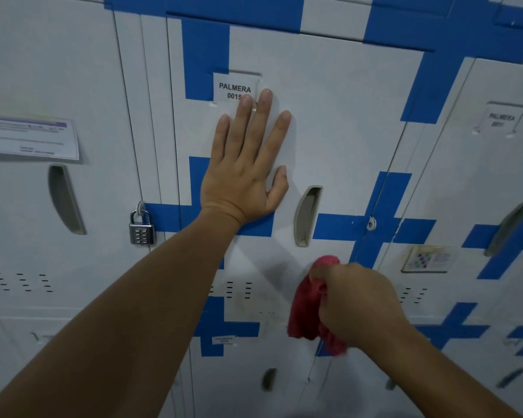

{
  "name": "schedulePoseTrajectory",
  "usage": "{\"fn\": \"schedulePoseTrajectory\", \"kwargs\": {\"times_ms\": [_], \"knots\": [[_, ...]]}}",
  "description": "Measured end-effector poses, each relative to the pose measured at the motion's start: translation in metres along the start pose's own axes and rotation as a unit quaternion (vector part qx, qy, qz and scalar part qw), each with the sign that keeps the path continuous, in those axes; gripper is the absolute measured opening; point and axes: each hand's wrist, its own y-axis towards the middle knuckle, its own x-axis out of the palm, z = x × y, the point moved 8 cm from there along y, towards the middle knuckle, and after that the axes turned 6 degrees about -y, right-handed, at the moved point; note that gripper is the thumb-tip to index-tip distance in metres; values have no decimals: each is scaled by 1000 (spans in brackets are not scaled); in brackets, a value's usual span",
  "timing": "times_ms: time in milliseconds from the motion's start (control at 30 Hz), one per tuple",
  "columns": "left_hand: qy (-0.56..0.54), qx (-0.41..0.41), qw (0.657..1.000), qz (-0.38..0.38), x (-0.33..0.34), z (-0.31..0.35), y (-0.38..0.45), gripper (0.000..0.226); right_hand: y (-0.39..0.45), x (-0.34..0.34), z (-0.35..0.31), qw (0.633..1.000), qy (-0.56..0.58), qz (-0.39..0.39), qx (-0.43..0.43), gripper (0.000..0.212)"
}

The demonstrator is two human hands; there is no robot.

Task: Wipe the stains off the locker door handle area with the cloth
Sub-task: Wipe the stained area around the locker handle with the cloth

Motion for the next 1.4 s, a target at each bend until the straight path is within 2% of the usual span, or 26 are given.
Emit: {"fn": "schedulePoseTrajectory", "kwargs": {"times_ms": [100, 233, 267, 433, 467, 533, 600, 767, 833, 900, 1033, 1100, 1200, 1267, 1333, 1400], "knots": [[-2, 2, 1000, -1, 1, 1, 0, 73, -2, -18, -3, 996, -27, 70, -41, 44], [0, 0, 1000, -4, 1, 0, 0, 74, 14, -69, -10, 970, -87, 203, -96, 43], [-1, -1, 1000, -3, 2, 0, 1, 74, 17, -78, -13, 965, -111, 216, -101, 45], [3, 0, 1000, -3, 1, 1, 1, 74, 22, -54, -16, 955, -254, 95, -118, 49], [0, 0, 1000, -4, 1, 1, 0, 74, 21, -48, -12, 954, -264, 77, -117, 55], [3, 3, 1000, -2, 3, 1, 0, 74, 24, -44, -4, 955, -261, 83, -113, 75], [7, 1, 1000, 1, 2, 1, 1, 74, 29, -45, -3, 956, -252, 95, -113, 83], [5, 2, 1000, 4, 2, 1, 0, 74, 37, -32, -11, 949, -279, 104, -100, 73], [6, 5, 1000, 5, 2, 0, 0, 74, 39, -29, -21, 947, -295, 88, -96, 44], [5, 5, 1000, 3, 2, 1, 0, 74, 40, -28, -35, 954, -276, 39, -108, 8], [4, 7, 1000, 1, 1, 1, 0, 74, 49, -15, -42, 973, -199, -37, -109, 26], [3, 7, 1000, 2, 1, 0, 1, 74, 52, -11, -34, 985, -136, -72, -74, 37], [1, 7, 1000, 2, 2, 0, 0, 74, 49, -2, -21, 992, 21, -125, 17, 51], [4, 8, 1000, 1, 3, 0, -1, 74, 46, -6, -23, 993, 68, -89, 38, 47], [1, 8, 1000, 5, 2, 0, 0, 74, 49, -18, -26, 996, 65, -44, 44, 31], [-6, 8, 1000, 5, 1, 0, 0, 73, 50, -34, -25, 995, 86, -6, 50, 26]]}}
